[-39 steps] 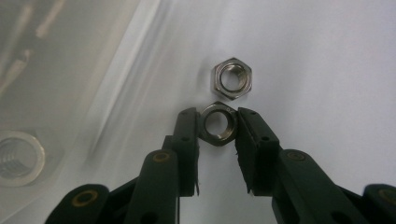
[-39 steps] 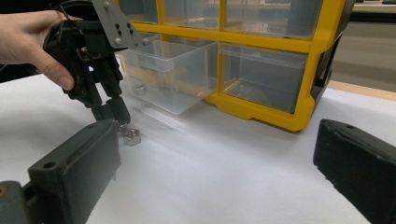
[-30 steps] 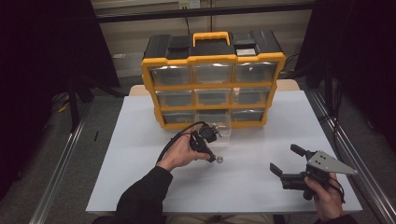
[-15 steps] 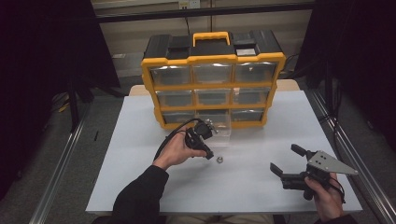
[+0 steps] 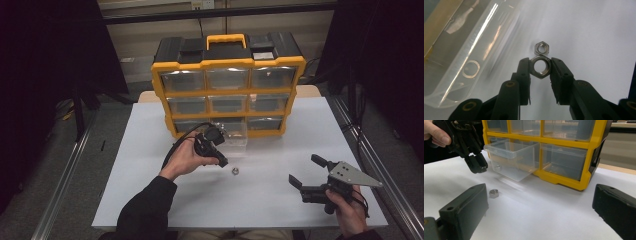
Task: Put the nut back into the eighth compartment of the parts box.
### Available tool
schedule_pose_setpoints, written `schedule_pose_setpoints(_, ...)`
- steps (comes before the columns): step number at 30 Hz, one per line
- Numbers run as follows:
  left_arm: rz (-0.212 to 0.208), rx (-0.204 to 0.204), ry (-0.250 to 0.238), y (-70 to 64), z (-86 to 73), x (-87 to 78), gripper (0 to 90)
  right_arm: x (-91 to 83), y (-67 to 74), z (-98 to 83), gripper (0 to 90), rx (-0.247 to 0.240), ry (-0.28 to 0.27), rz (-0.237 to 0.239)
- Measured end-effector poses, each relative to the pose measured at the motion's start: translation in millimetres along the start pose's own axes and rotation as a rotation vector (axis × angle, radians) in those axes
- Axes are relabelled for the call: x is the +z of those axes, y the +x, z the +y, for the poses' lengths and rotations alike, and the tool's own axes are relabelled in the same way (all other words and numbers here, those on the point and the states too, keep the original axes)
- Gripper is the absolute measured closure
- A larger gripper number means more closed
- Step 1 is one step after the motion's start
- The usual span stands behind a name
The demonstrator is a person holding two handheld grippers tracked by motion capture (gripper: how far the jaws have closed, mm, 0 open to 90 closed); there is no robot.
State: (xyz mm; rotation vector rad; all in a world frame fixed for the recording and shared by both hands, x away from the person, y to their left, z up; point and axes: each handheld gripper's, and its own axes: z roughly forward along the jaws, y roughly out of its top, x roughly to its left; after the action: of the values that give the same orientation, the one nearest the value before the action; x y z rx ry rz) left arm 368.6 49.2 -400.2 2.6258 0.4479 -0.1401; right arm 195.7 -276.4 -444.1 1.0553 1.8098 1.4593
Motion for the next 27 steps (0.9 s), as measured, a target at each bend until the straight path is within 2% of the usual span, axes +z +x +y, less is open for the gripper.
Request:
schedule_pose_setpoints(1, 0.003, 0.006, -0.007, -0.5, 0.2, -2.2, 70.2, 0.0, -0.2, 0.0, 0.3, 0.000, 0.000, 0.000)
schedule_pose_setpoints(3, -0.003, -0.007, -0.035, -1.6, 0.1, -5.2, 70.2, 0.1, -0.3, 0.0, 0.3, 0.002, -0.001, 0.000)
schedule_pose_setpoints(5, 0.000, -0.026, -0.041, -1.7, 0.2, -7.7, 70.2, 0.5, -0.1, 0.1, 0.3, 0.002, 0.001, 0.003)
schedule_pose_setpoints(8, 0.002, -0.026, -0.043, -1.1, 0.2, -10.0, 70.2, 0.8, 0.2, 0.2, 0.3, 0.002, 0.000, 0.005)
schedule_pose_setpoints(9, 0.003, -0.017, -0.039, -0.5, 0.3, -11.5, 70.2, 1.2, 0.1, 0.2, 0.3, 0.000, 0.000, 0.007)
schedule_pose_setpoints(10, 0.003, 0.012, -0.018, 1.5, 0.5, -13.9, 70.2, 1.2, 0.1, 0.2, 0.3, 0.000, 0.000, 0.007)
schedule_pose_setpoints(11, 0.001, 0.013, -0.021, 1.8, 0.5, -15.0, 70.1, 1.2, 0.1, 0.2, 0.3, 0.001, -0.001, 0.007)
schedule_pose_setpoints(12, -0.002, -0.016, -0.044, 0.4, 0.1, -14.8, 70.2, 1.3, 0.1, 0.2, 0.3, 0.001, -0.001, 0.007)
schedule_pose_setpoints(13, -0.001, -0.014, -0.041, 0.4, 0.2, -16.2, 70.2, 1.4, 0.0, 0.2, 0.3, 0.001, -0.001, 0.008)
schedule_pose_setpoints(14, -0.004, 0.026, -0.014, 2.6, 1.0, -18.6, 70.2, 1.4, 0.0, 0.2, 0.3, 0.001, -0.001, 0.008)
schedule_pose_setpoints(15, -0.012, 0.001, -0.036, 0.4, 1.5, -19.3, 70.2, 1.4, 0.2, 0.3, 0.3, 0.003, -0.001, 0.008)
schedule_pose_setpoints(18, -0.009, 0.025, -0.017, 1.6, 3.5, -23.3, 70.2, 1.5, 0.4, 0.3, 0.3, 0.002, 0.000, 0.004)
schedule_pose_setpoints(19, -0.013, 0.009, -0.037, 0.6, 4.1, -24.1, 70.2, 1.8, 0.5, 0.4, 0.3, 0.003, 0.001, 0.009)
schedule_pose_setpoints(23, -0.013, 0.022, -0.037, 1.7, 8.9, -33.6, 70.2, 1.9, 0.3, 0.3, 0.3, 0.002, 0.000, 0.012)
schedule_pose_setpoints(27, -0.010, 0.013, -0.045, 3.8, 11.8, -41.0, 70.2, 2.0, 0.3, 0.4, 0.3, 0.001, 0.003, 0.008)
